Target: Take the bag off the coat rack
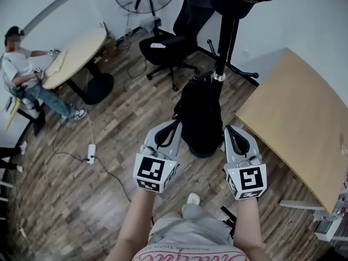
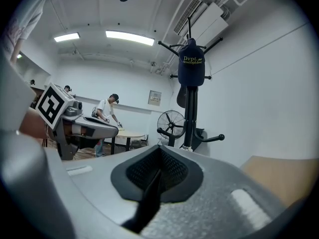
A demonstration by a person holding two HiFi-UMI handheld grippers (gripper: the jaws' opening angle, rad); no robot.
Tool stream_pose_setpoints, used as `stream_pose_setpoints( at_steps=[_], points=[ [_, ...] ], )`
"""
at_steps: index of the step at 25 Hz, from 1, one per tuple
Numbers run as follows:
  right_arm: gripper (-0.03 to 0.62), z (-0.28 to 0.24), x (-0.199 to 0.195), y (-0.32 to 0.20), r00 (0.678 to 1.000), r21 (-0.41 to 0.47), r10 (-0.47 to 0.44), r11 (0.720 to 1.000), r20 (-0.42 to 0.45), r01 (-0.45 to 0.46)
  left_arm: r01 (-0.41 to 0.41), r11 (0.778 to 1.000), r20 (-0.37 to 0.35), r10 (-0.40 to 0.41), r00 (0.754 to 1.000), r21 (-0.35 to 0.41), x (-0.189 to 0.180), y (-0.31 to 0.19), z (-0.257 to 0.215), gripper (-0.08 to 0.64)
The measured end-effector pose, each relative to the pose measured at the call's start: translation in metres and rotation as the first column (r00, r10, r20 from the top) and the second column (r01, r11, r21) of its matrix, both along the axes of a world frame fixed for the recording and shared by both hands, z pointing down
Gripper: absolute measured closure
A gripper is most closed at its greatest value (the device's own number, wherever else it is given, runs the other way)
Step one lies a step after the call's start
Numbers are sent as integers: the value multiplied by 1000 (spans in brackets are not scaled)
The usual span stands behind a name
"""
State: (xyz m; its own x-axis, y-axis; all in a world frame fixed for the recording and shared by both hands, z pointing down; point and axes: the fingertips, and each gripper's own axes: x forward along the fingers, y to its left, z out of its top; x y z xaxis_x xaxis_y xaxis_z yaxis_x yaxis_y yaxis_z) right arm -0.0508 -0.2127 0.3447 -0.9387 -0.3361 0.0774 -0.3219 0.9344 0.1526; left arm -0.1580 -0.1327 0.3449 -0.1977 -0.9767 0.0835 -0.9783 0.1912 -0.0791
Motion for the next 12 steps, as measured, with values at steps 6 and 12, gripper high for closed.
stream_pose_setpoints(
  at_steps=[6, 12],
  points=[
    [589, 9, 11, -10, 997, -19, 72, 997, -6, -72, -41, 999, 7, 41, 999, -18, -4, -13, 8, 541],
    [589, 19, 21, -16, 985, -7, 172, 985, -19, -172, -83, 996, 1, 83, 997, 18, -22, -22, 10, 540]
  ],
)
